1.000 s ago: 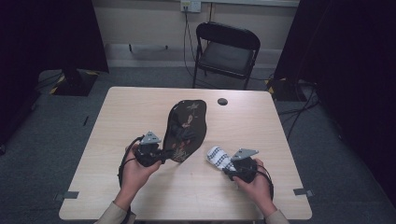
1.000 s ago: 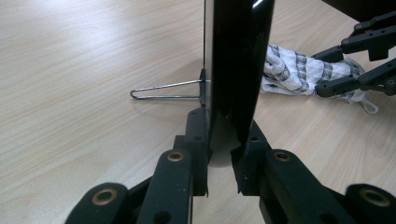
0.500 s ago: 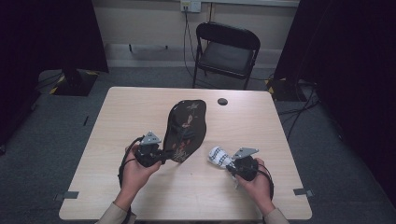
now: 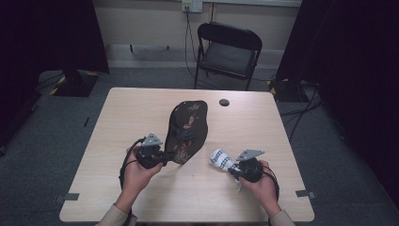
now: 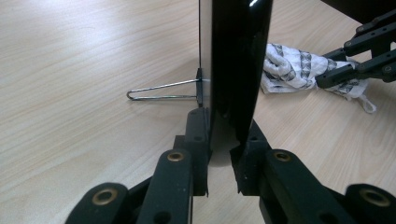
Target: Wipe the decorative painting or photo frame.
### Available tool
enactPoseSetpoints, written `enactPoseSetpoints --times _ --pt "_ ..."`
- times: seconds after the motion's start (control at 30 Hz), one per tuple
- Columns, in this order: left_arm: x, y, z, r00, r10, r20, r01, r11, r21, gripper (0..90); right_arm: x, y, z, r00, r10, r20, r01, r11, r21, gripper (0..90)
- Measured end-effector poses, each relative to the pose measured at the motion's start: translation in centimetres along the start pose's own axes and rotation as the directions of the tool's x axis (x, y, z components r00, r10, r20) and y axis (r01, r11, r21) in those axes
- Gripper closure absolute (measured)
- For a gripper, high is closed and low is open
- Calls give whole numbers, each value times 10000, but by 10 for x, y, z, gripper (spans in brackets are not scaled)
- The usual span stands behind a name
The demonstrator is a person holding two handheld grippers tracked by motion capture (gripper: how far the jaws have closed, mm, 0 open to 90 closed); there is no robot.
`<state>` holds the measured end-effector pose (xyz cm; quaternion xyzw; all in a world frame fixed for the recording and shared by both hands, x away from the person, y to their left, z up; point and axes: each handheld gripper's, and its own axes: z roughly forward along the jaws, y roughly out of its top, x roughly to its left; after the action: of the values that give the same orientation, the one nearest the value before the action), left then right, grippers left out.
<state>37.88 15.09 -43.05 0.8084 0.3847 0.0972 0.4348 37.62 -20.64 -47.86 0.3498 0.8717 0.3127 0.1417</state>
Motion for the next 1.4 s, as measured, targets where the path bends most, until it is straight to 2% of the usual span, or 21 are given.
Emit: enactPoseSetpoints --times 0.2,0.3,0.37,0.57,0.77,1.17,1.4 --pt "0 -1 0 10000 12 55 -12 10000 -69 784 2 3 0 9998 71 162 -75 9996 271 747" --pt "0 0 0 10000 20 59 -20 10000 -28 784 2 5 0 9992 373 172 -380 9985 385 766" --pt "0 0 0 10000 -32 28 32 10000 -25 784 1 7 0 9990 385 207 -393 9983 427 769" --pt "0 1 0 10000 -5 51 5 10000 44 784 -2 18 -12 9975 697 133 -695 9975 -96 771" --pt "0 1 1 10000 -22 21 22 10000 38 784 -6 39 -25 9975 684 181 -677 9969 -395 772" --pt "0 1 0 10000 26 71 -27 10000 84 784 -10 72 -38 9987 339 376 -315 9976 -622 773" --pt "0 0 0 10000 59 61 -60 10000 59 784 -14 84 -44 9983 404 414 -372 9965 -747 773"
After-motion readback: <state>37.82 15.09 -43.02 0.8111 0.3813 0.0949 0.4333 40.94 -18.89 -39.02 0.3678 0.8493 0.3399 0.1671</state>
